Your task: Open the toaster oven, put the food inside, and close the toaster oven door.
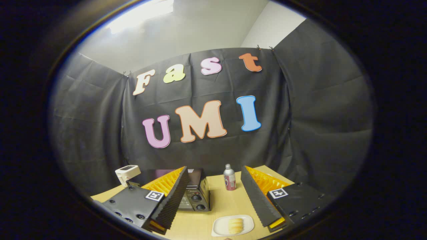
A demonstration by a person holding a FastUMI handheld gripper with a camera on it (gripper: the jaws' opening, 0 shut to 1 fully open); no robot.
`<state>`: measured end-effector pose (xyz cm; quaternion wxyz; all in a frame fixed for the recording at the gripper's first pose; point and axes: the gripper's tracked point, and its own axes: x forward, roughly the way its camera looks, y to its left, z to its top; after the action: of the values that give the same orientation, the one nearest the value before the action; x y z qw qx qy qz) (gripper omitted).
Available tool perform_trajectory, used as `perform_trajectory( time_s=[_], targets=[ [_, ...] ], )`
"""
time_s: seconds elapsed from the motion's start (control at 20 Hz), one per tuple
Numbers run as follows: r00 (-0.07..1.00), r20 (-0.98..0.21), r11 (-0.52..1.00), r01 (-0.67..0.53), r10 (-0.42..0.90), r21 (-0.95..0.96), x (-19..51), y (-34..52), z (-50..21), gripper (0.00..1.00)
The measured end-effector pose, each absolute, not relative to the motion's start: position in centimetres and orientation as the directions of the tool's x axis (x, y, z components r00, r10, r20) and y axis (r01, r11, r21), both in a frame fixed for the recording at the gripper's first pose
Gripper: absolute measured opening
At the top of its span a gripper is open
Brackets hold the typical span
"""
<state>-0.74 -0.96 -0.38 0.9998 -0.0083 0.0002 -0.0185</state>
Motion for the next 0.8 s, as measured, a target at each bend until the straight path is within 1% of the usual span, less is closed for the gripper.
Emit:
perform_trajectory(
  time_s=[0.2,0.45,0.8],
  targets=[
    [0.999,0.031,0.999,0.037,-0.036,-0.02,-1.2,-0.1,0.1,0.98],
    [0.999,0.016,0.998,0.043,-0.043,-0.044,-0.9,0.9,-0.5,0.98],
    [1.0,-0.011,0.997,-0.007,0.006,-0.075,-0.7,4.2,-1.4,0.98]
  ],
)
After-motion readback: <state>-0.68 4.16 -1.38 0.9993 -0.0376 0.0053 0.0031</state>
